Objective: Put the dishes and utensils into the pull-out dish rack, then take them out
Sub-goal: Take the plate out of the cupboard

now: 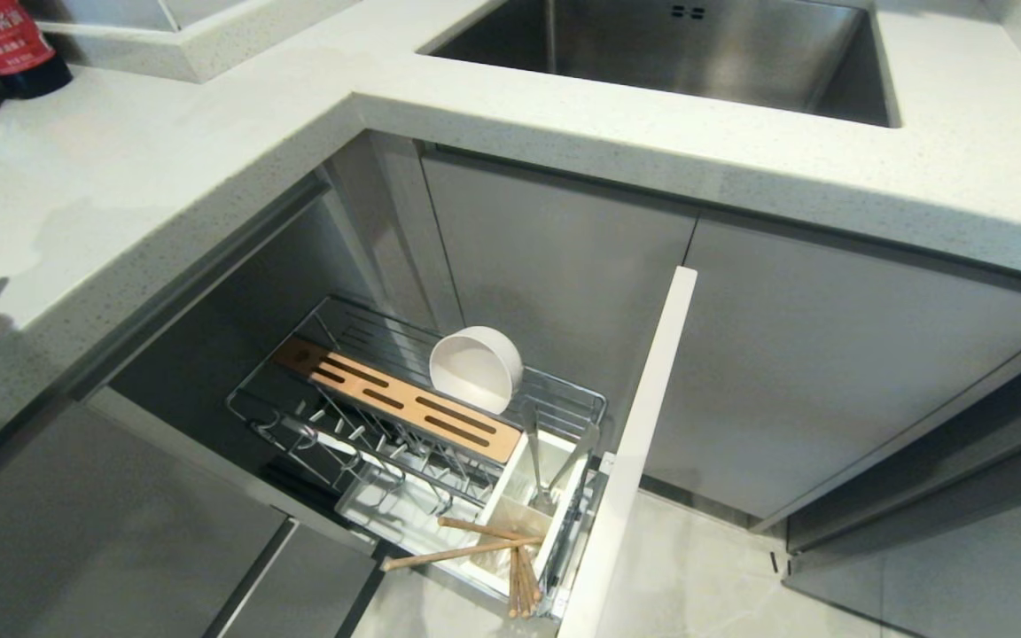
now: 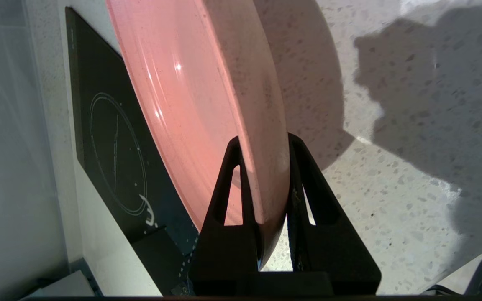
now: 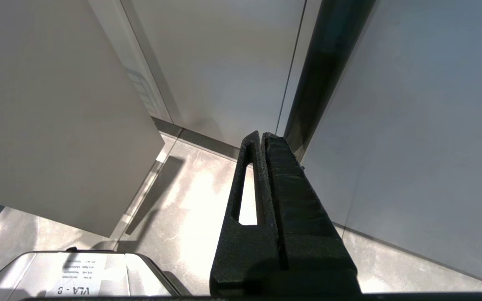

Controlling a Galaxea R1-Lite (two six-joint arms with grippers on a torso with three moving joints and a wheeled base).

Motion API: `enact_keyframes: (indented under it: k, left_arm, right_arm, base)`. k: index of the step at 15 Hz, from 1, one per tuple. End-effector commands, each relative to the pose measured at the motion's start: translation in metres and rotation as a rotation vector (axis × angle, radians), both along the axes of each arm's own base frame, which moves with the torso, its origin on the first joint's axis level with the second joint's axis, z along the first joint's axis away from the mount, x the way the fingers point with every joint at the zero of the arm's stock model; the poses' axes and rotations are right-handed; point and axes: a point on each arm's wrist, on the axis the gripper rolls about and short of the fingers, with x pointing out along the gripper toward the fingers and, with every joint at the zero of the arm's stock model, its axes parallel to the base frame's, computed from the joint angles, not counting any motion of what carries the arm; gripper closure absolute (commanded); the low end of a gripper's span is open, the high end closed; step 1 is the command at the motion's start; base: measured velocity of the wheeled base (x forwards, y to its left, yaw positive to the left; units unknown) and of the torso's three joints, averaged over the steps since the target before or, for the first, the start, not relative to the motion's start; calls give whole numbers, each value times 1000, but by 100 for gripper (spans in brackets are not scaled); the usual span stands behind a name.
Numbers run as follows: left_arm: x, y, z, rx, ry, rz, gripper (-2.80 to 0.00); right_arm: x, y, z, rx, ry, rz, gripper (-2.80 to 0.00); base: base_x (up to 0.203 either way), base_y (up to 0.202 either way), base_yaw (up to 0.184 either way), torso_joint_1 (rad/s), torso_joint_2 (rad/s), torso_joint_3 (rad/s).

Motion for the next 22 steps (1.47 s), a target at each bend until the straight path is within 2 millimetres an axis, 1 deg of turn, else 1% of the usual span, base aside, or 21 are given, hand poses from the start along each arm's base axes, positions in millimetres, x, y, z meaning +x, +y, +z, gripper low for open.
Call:
enact_keyframes:
  k: [1,4,5,9,12,16,17,18,22]
  left_arm:
    - [10,-2,-4,8,37,-3,0]
    - [17,-8,-8,12,74,-39,0]
    - [24,-10,-11,14,91,-47,0]
    - [35,-12,-14,13,106,-47,0]
    - [37,-12,-14,8,97,-43,0]
    - [38,-14,-9,-22,17,-67,0]
    - [36,-15,-8,-28,12,-69,-264]
    - [34,-14,-7,-29,9,-70,-280]
    - [33,-14,-7,-42,-11,-64,-280]
  right_arm:
    - [0,0,0,-1,0,0,0]
    - [0,0,0,0,1,0,0]
    - [0,0,0,0,0,0,0]
    - [0,0,0,-1,0,0,0]
    - [0,0,0,0,1,0,0]
    - [0,0,0,-1,0,0,0]
    - [0,0,0,0,1,0,0]
    - [0,0,0,0,0,0,0]
    - [0,0,0,-1,0,0,0]
  base:
    - [0,0,0,0,0,0]
    - [0,0,0,0,0,0]
    - [0,0,0,0,0,0]
    - [0,0,0,0,0,0]
    - [0,0,0,0,0,0]
    - [0,0,0,0,0,0]
    - [0,0,0,0,0,0]
    - [0,0,0,0,0,0]
    - [0,0,0,0,0,0]
